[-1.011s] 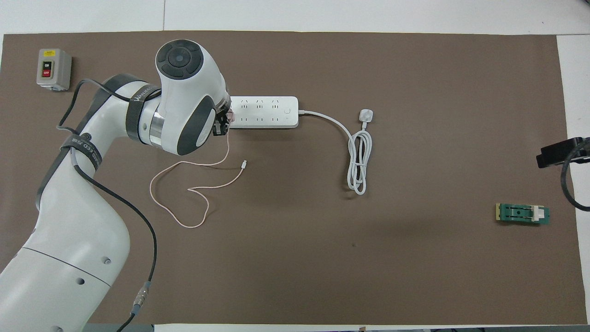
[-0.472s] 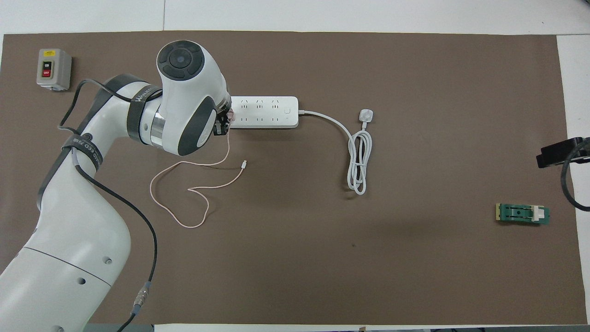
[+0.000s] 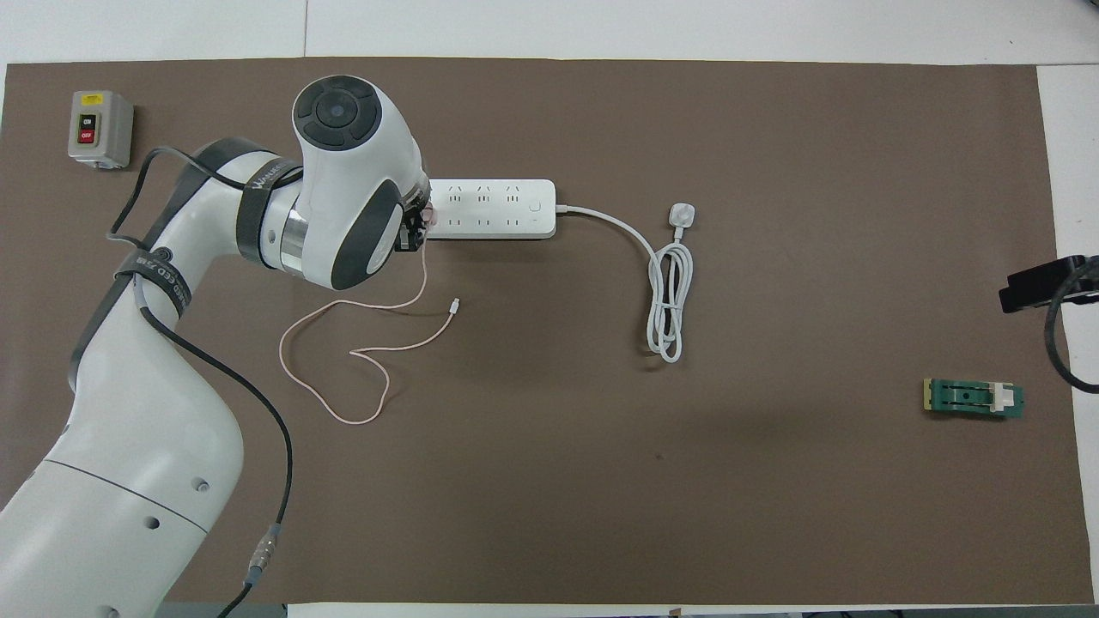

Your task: Plug charger into power strip

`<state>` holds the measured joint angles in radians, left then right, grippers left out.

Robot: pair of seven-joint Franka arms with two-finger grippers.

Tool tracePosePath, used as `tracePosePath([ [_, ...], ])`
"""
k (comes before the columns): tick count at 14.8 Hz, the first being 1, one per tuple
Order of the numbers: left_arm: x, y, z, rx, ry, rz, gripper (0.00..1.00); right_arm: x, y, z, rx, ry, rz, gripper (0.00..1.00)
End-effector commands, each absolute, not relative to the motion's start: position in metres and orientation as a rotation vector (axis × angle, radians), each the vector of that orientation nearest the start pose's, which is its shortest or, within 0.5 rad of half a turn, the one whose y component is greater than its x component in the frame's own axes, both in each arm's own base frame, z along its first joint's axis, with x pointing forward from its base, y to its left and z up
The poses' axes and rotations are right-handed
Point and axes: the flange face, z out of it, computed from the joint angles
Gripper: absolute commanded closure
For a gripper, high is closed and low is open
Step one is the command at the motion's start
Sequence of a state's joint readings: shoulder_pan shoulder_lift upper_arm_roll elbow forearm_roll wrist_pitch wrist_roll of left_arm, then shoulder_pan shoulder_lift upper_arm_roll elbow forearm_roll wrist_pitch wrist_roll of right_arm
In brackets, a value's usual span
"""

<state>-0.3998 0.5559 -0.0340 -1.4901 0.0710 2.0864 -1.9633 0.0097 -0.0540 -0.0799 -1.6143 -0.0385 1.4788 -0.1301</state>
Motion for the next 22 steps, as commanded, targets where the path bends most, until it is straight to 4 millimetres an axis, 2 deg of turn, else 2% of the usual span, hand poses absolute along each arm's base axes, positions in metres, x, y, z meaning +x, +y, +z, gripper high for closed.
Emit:
tracePosePath([
  [1,0.645,-0.291,0.348,-2.346,-2.116,-0.124,1.0,0.517,-0.045,0.626,-3.179,-0.118,0.145,0.0],
  [14,0.643,-0.299,0.345,-2.367,-2.1,-0.129,1.0,0.517,-0.045,0.626,-3.179,-0.118,0.145,0.0],
  [18,0.644,-0.3,0.337,-2.371,-2.098,-0.129,1.0,0.517,-0.045,0.626,-3.179,-0.118,0.145,0.0],
  [22,0.647,-0.293,0.337,-2.392,-2.07,-0.127,1.0,0.517,-0.045,0.626,-3.179,-0.118,0.145,0.0],
])
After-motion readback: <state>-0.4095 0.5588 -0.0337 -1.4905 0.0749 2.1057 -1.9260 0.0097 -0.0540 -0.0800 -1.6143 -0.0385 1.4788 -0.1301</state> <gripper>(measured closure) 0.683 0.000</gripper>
